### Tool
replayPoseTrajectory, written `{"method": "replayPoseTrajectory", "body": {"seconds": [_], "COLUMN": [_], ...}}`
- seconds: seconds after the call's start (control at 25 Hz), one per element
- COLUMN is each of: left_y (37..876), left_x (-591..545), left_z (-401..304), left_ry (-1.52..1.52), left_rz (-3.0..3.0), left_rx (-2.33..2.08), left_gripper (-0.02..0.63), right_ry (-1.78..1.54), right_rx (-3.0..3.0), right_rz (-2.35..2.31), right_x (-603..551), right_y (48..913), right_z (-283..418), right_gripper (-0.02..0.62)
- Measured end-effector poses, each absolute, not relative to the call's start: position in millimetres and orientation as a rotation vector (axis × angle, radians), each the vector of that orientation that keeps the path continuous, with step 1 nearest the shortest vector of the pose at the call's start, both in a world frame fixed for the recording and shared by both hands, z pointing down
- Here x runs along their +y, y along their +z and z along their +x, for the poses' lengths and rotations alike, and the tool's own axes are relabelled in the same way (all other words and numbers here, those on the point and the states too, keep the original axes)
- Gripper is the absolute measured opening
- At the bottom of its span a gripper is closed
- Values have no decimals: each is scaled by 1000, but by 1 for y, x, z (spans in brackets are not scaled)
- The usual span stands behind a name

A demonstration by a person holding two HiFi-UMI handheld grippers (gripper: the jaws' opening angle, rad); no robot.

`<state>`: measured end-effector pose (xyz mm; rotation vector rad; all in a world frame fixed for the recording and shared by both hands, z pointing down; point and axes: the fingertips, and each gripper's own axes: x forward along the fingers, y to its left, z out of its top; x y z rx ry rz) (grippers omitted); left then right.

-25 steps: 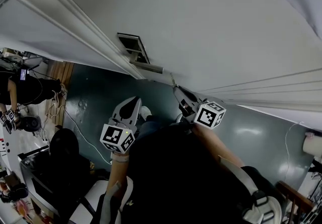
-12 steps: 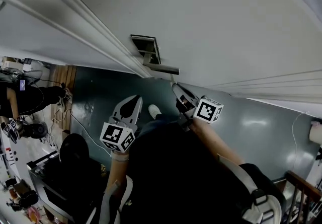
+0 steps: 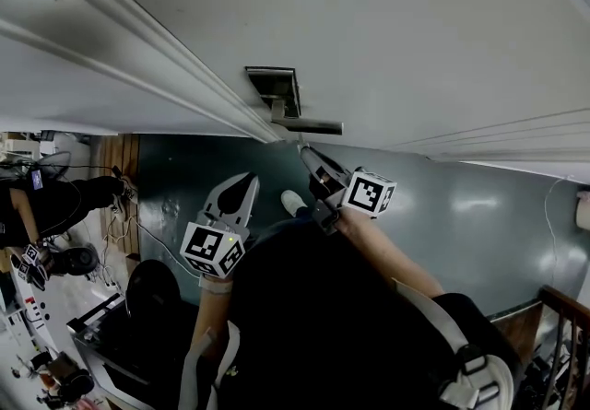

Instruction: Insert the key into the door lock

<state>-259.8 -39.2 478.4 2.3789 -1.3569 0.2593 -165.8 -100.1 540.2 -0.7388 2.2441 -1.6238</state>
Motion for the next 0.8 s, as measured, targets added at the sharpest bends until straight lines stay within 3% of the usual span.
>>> {"method": "replayPoseTrajectory", "body": {"seconds": [0.8], "left_y": [487], "left_x": [-52], "left_z": [-285], "left_ry": [364], "left_rz": [2429], "left_rx": [-1294], "left_gripper": [9], "right_ry": [-1678], "right_rx": [1988], "right_rz": [-730], "right_x": [-130], "right_y": [558], "right_z": [-200], "right_gripper": [34]}}
